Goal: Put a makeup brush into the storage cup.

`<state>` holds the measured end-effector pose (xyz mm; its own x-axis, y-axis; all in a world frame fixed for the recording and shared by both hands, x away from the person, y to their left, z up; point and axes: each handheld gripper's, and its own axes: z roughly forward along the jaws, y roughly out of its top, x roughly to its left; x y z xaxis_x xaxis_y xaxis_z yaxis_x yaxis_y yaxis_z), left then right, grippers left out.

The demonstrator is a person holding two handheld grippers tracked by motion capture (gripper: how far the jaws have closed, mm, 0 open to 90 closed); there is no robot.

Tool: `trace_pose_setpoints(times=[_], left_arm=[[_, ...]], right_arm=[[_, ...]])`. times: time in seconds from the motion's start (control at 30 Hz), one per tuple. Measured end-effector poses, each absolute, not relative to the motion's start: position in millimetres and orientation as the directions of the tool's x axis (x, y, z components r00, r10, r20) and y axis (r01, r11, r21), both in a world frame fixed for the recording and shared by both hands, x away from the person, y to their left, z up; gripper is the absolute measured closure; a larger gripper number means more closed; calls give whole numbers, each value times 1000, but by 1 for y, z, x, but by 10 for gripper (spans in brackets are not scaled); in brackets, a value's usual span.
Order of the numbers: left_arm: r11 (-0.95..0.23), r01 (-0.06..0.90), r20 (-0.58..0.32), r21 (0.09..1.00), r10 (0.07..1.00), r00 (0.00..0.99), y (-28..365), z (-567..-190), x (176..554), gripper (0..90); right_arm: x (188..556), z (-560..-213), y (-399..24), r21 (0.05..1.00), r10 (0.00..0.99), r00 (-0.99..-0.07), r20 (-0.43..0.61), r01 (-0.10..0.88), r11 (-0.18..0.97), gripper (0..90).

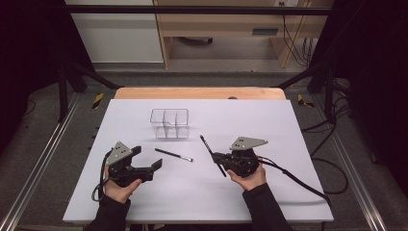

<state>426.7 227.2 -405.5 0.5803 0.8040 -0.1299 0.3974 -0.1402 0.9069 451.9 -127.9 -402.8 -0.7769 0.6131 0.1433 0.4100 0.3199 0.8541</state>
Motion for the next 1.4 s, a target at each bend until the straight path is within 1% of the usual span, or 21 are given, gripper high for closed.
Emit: trace_pose_setpoints(times=[0.1,0.37,0.77,1.2,1.4], left_arm=[[-140,392,-128,909,802,584,224,-403,428,51],[-129,369,-128,920,794,595,212,-393,431,53],[-80,355,-170,932,767,619,189,-382,439,60],[-67,345,-184,936,743,643,163,-379,444,61],[-30,352,-220,936,730,647,157,-381,446,68]], right_arm=[[453,-403,-127,860,608,-778,159,411,302,843],[453,-401,-126,879,606,-779,161,393,271,844],[451,-397,-127,896,609,-777,161,373,240,844],[450,-397,-127,899,612,-774,164,373,231,843],[450,-398,-126,901,614,-772,165,371,225,844]])
